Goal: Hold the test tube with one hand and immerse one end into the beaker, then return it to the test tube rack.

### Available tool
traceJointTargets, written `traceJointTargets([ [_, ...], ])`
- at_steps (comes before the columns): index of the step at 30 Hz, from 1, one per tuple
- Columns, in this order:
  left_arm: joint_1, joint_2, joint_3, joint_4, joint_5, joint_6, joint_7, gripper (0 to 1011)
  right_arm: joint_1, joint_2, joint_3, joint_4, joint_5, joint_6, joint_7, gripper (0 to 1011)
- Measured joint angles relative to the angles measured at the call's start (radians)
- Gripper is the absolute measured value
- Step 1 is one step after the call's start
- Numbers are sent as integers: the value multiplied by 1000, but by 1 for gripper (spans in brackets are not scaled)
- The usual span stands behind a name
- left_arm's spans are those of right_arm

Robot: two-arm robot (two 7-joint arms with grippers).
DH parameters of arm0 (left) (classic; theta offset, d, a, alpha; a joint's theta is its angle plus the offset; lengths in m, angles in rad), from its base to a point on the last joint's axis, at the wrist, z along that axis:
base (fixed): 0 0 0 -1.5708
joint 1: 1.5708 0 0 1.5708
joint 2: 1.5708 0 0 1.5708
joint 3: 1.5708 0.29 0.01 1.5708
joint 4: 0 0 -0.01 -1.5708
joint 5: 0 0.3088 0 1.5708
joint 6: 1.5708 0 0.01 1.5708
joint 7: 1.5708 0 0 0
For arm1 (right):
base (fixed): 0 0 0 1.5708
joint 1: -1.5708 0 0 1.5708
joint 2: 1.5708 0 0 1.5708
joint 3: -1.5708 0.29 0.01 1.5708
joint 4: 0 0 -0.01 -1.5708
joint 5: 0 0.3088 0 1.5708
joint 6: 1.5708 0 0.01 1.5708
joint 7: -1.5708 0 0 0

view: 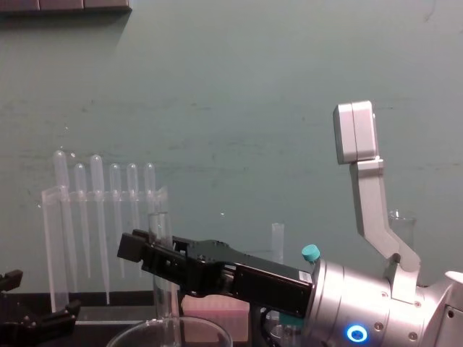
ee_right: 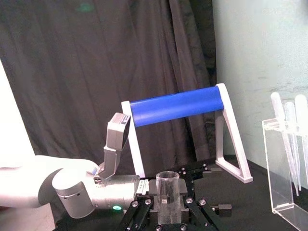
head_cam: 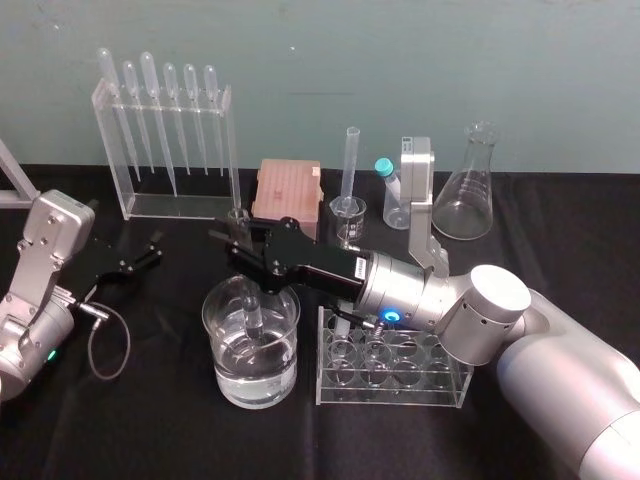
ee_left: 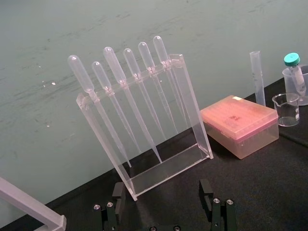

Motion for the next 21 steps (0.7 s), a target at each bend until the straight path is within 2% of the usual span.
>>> traceJointTargets([
  [21, 0, 0, 0, 0, 0, 0, 0, 1000, 1, -1, 1, 2, -1, 5, 0, 225],
])
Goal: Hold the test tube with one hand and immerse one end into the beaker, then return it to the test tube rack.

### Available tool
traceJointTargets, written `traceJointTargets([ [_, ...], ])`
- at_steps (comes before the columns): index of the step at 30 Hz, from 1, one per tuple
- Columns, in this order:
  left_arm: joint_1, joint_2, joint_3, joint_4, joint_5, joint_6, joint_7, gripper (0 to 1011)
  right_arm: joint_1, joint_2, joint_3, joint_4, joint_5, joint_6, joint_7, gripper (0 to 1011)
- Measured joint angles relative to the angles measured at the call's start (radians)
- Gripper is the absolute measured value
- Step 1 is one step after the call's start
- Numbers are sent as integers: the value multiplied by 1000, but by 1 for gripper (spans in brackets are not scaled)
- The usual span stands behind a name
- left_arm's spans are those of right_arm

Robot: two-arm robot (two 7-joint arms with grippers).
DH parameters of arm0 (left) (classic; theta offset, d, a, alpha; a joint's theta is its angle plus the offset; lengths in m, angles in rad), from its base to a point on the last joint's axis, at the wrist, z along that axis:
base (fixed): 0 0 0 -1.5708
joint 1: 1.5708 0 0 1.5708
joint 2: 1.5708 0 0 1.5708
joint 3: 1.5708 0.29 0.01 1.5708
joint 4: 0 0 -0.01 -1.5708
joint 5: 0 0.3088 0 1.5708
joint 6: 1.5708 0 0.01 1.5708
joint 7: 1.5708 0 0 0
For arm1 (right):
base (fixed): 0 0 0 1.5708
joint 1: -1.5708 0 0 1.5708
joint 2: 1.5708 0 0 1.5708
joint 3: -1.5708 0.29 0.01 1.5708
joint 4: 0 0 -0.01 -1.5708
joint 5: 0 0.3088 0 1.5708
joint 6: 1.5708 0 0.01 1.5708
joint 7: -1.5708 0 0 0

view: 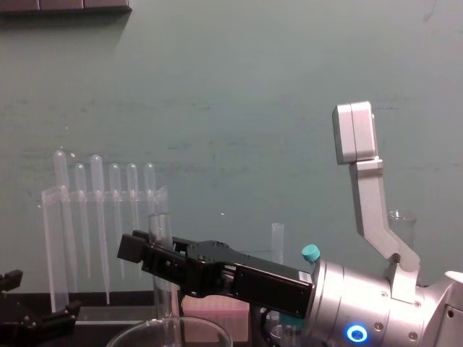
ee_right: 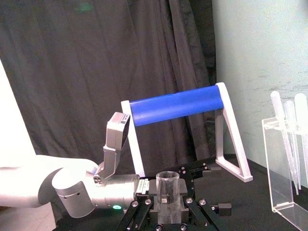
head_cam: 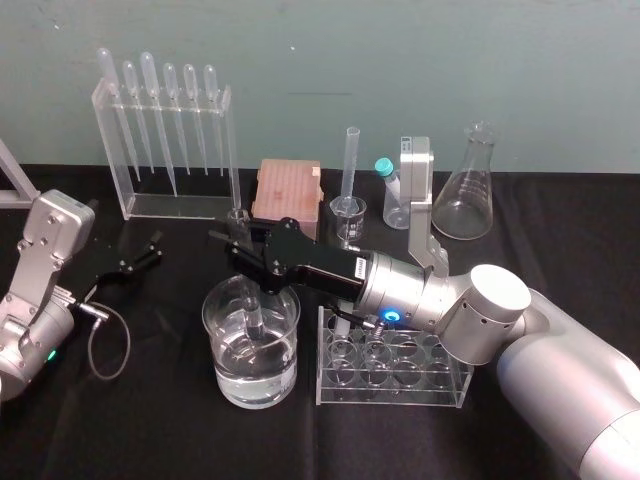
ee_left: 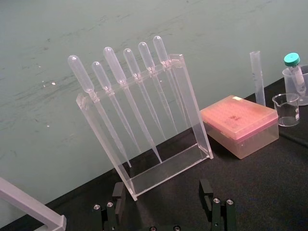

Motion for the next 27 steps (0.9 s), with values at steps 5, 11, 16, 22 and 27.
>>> traceJointTargets([
  [5, 0, 0, 0, 0, 0, 0, 0, 1000, 0, 0, 0, 0, 0, -1, 0, 225],
  [11, 0, 0, 0, 0, 0, 0, 0, 1000, -1, 0, 0, -1, 1, -1, 0, 225],
  [16, 0, 0, 0, 0, 0, 0, 0, 1000, -1, 0, 0, -1, 1, -2, 0, 225],
  [22, 0, 0, 0, 0, 0, 0, 0, 1000, -1, 0, 0, -1, 1, -2, 0, 225],
  [27, 0, 0, 0, 0, 0, 0, 0, 1000, -1, 0, 0, -1, 1, -2, 0, 225],
])
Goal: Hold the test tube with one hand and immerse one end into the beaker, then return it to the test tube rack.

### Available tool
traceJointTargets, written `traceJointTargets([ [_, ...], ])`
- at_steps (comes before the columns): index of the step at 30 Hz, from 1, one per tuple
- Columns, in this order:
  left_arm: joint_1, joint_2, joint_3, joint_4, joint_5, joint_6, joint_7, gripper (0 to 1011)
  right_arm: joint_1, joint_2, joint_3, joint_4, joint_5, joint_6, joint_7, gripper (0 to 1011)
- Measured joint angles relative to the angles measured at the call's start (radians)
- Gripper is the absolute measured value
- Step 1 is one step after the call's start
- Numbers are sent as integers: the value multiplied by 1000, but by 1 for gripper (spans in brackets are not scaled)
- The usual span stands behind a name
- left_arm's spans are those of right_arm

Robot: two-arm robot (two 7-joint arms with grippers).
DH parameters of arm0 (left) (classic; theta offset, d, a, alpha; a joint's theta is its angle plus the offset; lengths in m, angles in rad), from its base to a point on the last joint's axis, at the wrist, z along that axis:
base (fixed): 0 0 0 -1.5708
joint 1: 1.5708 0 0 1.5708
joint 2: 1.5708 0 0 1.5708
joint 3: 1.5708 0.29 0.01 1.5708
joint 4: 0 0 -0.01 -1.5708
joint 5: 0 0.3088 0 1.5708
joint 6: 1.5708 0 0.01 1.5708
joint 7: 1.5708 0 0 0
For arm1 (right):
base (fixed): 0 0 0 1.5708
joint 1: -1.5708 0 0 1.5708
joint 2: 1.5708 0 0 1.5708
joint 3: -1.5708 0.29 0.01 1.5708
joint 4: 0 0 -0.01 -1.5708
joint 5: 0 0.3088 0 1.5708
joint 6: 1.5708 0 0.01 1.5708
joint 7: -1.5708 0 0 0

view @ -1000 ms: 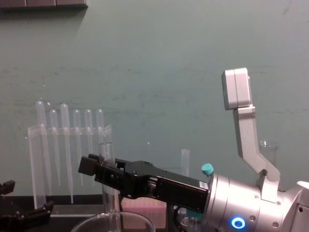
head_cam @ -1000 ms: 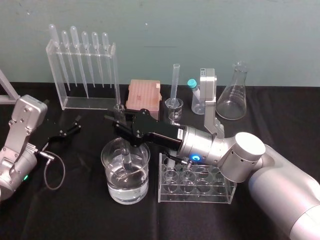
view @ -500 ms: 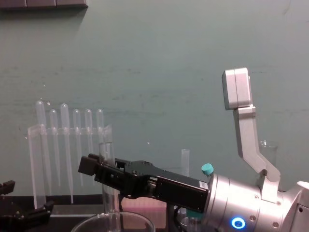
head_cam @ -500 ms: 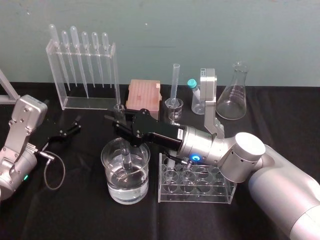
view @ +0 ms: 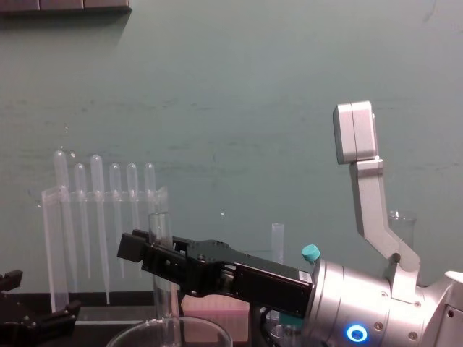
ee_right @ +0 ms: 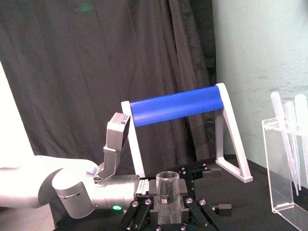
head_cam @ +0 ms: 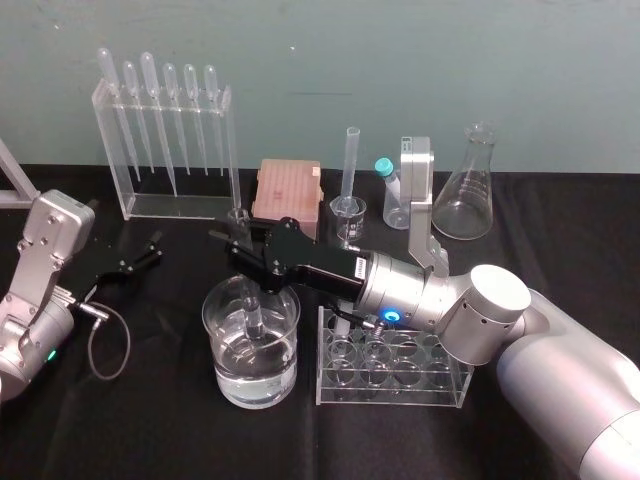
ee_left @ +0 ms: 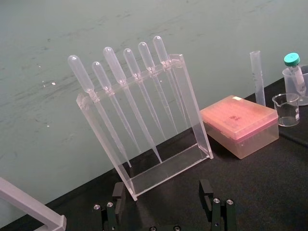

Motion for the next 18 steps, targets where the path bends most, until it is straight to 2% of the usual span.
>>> traceJointTargets([
  [18, 0, 0, 0, 0, 0, 0, 0, 1000, 0, 0, 0, 0, 0, 0, 0, 225],
])
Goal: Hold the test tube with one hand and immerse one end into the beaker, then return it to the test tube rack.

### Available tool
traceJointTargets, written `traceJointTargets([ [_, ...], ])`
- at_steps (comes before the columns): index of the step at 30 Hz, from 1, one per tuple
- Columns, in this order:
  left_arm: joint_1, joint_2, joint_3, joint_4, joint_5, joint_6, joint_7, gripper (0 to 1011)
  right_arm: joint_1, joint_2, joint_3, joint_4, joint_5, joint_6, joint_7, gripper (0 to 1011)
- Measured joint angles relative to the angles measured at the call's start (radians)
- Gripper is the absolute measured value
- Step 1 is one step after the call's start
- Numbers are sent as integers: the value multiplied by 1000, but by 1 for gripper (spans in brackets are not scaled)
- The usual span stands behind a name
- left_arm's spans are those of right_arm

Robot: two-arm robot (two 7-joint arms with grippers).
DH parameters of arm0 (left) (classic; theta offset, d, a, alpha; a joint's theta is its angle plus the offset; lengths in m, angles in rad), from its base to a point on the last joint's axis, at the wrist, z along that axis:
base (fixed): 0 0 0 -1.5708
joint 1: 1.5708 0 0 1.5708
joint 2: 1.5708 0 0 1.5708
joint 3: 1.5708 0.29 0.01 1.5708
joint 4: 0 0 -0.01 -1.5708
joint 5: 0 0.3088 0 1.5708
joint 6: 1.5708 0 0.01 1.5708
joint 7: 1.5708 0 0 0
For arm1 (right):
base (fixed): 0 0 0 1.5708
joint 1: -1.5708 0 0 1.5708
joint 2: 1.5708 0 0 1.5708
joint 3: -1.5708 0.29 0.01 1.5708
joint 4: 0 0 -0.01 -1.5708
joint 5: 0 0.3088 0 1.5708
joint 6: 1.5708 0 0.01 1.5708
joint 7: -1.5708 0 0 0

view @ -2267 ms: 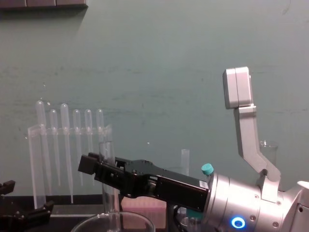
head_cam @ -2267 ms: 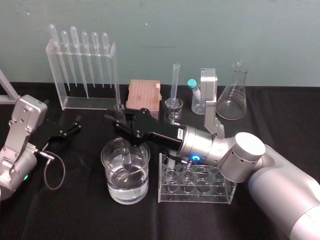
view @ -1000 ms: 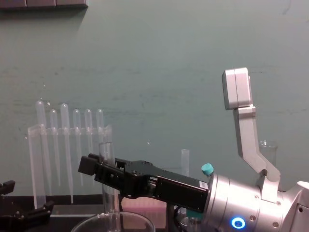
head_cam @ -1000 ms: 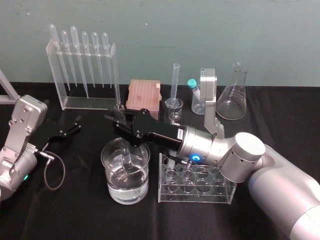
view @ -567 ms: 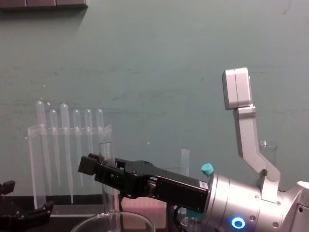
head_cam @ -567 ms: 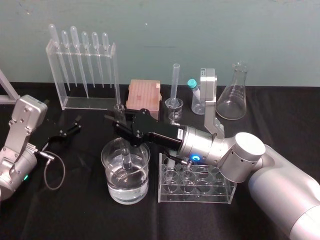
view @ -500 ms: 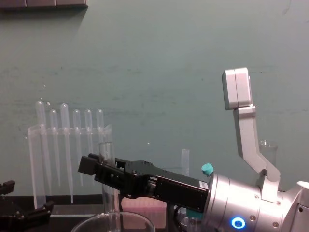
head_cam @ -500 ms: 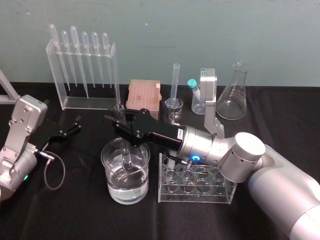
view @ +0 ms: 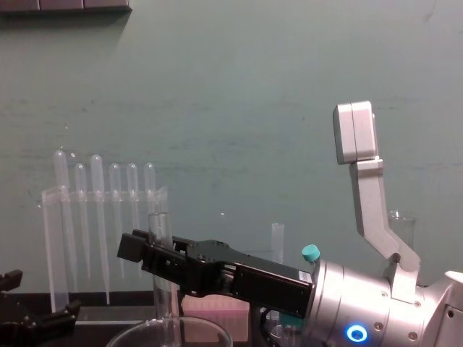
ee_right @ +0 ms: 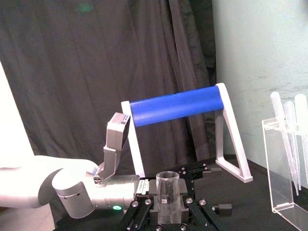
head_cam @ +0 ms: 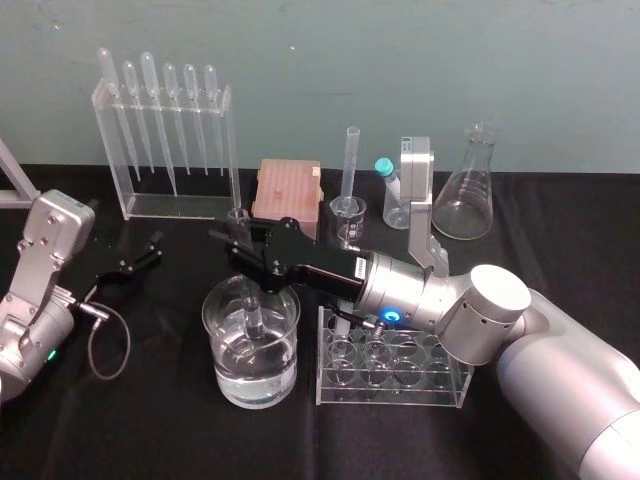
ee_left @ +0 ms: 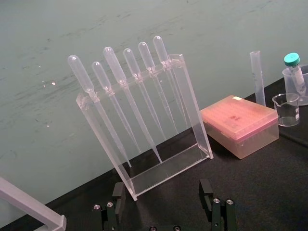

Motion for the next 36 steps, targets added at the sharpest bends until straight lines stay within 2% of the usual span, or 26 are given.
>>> traceJointTargets([
  [36, 0, 0, 0, 0, 0, 0, 0, 1000, 0, 0, 0, 0, 0, 0, 0, 225],
])
